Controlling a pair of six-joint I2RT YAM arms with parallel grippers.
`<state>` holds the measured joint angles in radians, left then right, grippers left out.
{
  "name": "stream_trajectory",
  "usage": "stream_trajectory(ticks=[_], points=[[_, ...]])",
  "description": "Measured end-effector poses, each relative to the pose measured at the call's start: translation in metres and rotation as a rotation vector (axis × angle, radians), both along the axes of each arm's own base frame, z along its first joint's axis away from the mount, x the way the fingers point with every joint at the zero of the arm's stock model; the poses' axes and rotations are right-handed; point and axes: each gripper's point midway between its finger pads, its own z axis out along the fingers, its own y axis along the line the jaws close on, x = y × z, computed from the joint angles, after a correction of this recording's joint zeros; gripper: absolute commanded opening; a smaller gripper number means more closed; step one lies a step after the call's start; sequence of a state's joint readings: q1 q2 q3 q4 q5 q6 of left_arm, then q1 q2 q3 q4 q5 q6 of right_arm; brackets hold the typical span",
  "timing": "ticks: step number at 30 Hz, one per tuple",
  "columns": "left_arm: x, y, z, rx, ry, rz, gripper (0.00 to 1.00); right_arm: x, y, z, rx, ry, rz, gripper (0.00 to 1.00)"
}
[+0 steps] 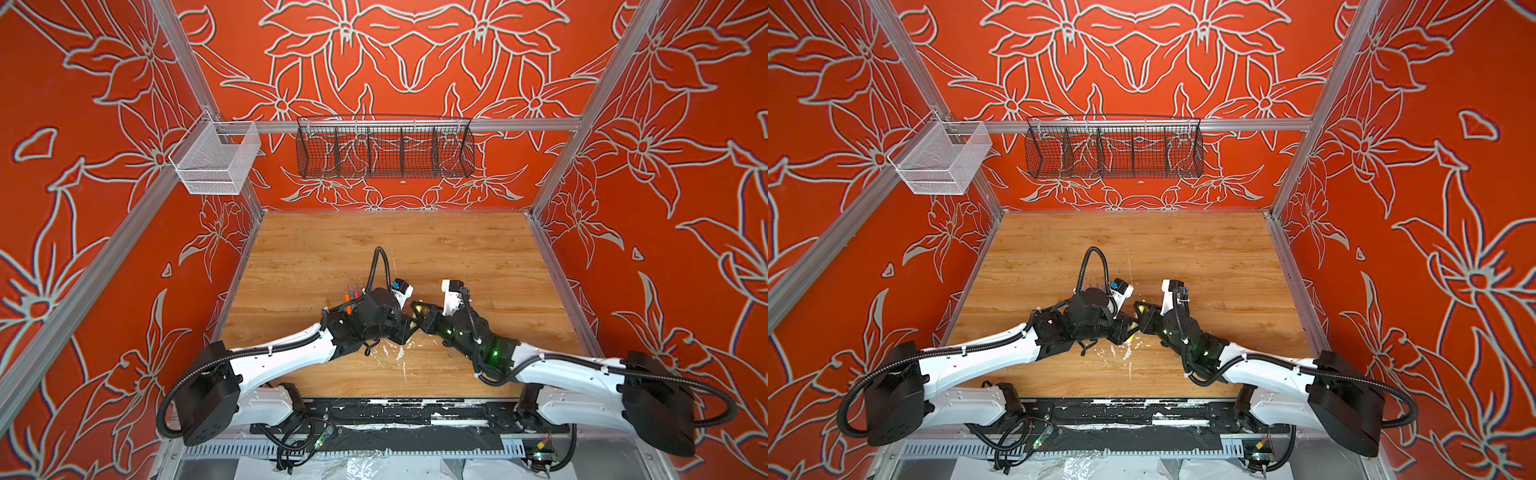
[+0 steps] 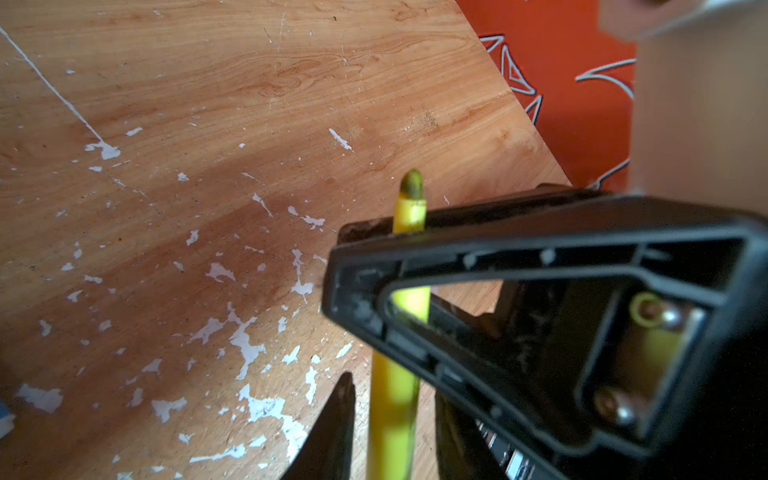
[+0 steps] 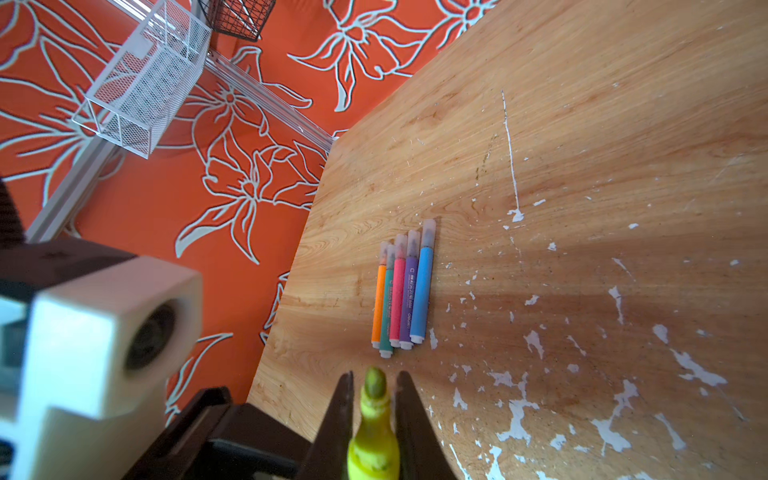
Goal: Insert the pens into the pen caps
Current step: 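Hold the highlighter upright with the left gripper while the right gripper reaches the cap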
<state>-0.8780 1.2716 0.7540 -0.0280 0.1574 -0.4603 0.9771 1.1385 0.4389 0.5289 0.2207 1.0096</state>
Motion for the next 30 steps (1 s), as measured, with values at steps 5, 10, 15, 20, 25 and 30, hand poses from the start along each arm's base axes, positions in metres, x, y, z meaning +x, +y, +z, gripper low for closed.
stream_trajectory(ticks=[5,10,15,20,25,30], points=[[0.002,-0.003,-0.008,0.008,0.011,-0.004,0.29,-0.001,-0.002,-0.001,0.018,-0.003,-0.011,0.00],[0.000,-0.008,-0.008,-0.003,0.012,-0.025,0.00,-0.001,-0.005,-0.002,0.021,-0.004,-0.025,0.10],[0.002,-0.008,-0.007,0.001,-0.002,-0.014,0.00,-0.002,-0.010,0.001,0.027,-0.015,-0.034,0.40],[0.005,-0.002,-0.010,0.014,-0.002,0.018,0.00,-0.010,-0.028,-0.004,-0.036,-0.002,-0.048,0.42],[0.003,0.008,-0.018,0.029,0.007,0.041,0.00,-0.023,-0.049,0.002,-0.228,0.049,-0.052,0.42],[0.000,0.022,-0.039,0.067,0.041,0.063,0.00,-0.040,-0.073,-0.019,-0.436,0.132,-0.049,0.41]])
